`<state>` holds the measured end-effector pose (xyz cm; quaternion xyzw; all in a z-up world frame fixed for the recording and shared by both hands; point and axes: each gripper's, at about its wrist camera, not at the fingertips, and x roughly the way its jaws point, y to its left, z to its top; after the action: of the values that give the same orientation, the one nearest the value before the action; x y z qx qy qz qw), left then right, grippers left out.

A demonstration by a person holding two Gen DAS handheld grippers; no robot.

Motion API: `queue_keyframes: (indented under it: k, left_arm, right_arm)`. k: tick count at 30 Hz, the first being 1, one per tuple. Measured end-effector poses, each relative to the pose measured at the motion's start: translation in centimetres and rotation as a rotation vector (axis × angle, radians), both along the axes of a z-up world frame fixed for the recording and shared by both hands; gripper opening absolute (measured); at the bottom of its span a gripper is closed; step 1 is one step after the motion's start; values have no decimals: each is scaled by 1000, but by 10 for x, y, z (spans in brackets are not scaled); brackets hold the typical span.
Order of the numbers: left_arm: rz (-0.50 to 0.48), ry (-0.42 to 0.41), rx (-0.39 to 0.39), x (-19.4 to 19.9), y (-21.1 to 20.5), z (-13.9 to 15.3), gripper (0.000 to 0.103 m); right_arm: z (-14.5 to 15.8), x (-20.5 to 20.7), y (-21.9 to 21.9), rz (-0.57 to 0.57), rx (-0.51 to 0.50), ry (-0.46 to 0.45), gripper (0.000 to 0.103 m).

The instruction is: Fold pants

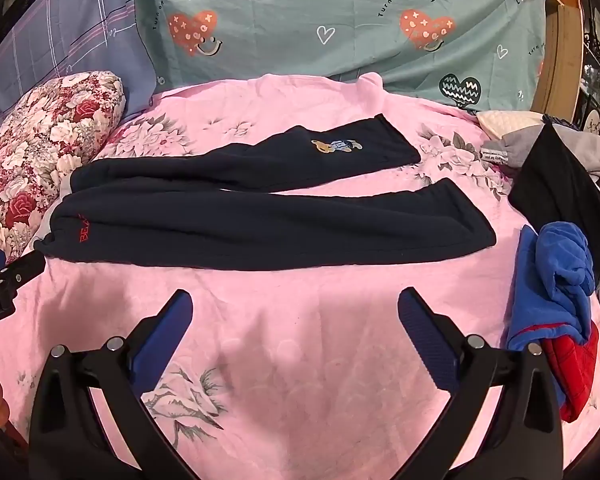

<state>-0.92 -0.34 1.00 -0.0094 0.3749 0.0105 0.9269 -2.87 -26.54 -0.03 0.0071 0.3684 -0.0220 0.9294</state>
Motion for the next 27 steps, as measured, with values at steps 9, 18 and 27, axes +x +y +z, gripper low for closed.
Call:
queue_keyframes:
  k: [9, 18, 27]
  left_arm:
    - [-4, -6, 5, -5, -1, 1, 101]
    - [2, -9, 4, -7, -1, 2, 101]
    - [0, -8, 9, -4, 0, 1, 101]
  right_arm:
    - [1, -2, 2, -1, 0, 3, 102]
    - [2, -4, 0, 0, 4, 3, 102]
    - [1, -2, -3, -2, 11, 8, 102]
